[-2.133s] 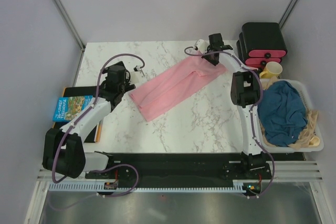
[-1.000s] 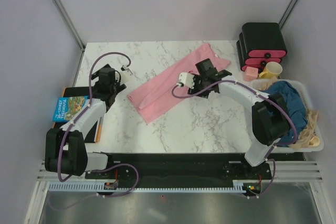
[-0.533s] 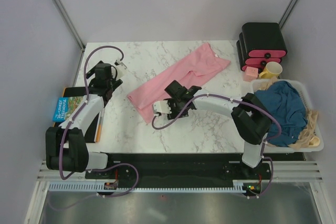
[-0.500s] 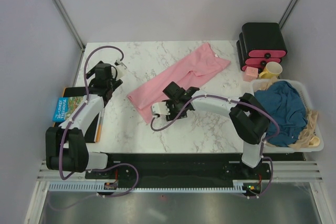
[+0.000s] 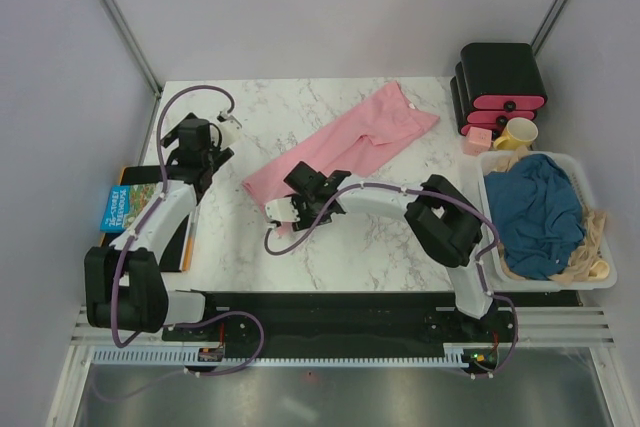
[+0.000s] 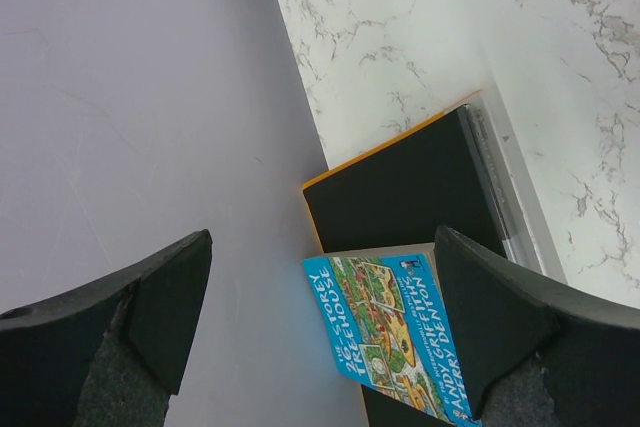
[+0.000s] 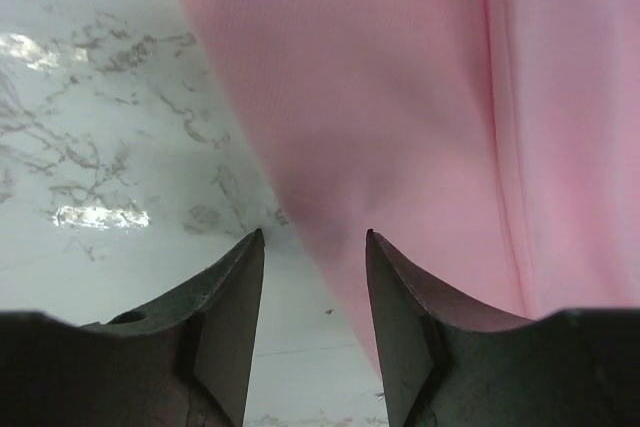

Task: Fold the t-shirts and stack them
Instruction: Rotate the tshirt 90 degrees

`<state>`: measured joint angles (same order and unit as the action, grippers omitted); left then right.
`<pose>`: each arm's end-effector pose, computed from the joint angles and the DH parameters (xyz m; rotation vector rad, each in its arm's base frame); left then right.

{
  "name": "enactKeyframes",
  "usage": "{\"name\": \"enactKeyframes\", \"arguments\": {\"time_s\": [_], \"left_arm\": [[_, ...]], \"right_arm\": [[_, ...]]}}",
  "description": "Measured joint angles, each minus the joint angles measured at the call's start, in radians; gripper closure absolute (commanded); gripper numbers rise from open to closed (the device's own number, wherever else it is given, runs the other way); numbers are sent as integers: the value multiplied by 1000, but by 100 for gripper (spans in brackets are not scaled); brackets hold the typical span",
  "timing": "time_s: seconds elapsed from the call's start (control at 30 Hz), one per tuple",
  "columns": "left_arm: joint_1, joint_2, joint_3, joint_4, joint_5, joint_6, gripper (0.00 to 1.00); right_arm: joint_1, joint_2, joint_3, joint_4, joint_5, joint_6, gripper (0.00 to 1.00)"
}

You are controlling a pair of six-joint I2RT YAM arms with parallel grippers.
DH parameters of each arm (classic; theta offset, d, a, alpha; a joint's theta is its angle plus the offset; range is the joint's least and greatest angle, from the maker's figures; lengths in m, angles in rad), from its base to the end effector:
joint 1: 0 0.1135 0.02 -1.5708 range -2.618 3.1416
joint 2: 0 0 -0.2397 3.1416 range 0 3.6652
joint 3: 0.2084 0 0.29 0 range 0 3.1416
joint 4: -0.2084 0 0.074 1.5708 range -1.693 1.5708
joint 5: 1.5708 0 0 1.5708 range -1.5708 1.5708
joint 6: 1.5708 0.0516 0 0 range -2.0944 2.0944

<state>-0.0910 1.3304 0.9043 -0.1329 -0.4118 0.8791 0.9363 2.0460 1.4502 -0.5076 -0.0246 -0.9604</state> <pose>0.3493 -0.0111 0.2193 0.7997 2.0626 0.8912 0.2685 0.3670 0.1050 -2.1769 1.5526 0.0252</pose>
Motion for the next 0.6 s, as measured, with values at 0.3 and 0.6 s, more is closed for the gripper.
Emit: {"name": "enactKeyframes", "arguments": {"time_s": [0.3,0.6], "left_arm": [[5,-10,4,1,11,0,0],[12,-7,18,21,36,5,0]], "right_arm": [[44,31,16,29,15,5,100],[56,-24,-60,20,21,6,100]]}}
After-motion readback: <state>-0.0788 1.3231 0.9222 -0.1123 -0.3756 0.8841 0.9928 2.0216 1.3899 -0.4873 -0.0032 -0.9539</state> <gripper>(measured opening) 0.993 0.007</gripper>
